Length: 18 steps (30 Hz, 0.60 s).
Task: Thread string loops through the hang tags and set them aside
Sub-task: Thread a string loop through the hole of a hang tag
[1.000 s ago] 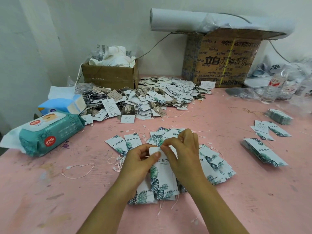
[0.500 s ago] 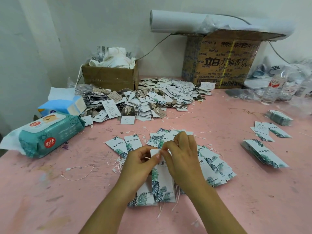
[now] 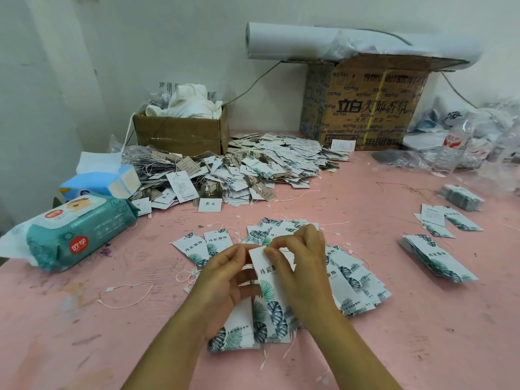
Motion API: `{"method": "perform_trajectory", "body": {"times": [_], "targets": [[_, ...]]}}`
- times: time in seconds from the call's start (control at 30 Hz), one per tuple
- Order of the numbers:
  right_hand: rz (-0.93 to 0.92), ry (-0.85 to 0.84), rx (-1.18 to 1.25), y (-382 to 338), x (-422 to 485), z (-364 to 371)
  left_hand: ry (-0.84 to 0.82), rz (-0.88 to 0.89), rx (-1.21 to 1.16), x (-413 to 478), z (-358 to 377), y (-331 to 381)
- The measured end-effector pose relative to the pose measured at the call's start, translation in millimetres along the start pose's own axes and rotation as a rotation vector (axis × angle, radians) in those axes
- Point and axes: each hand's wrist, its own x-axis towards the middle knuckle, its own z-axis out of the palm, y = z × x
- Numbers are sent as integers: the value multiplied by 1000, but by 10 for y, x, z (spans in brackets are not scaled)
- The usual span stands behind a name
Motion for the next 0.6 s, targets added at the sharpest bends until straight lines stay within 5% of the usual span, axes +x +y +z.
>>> {"method": "perform_trajectory", "body": {"times": [0.6], "targets": [[-85,-236,21,-46,-40,-7,41,57,277,-9,57,-46]]}}
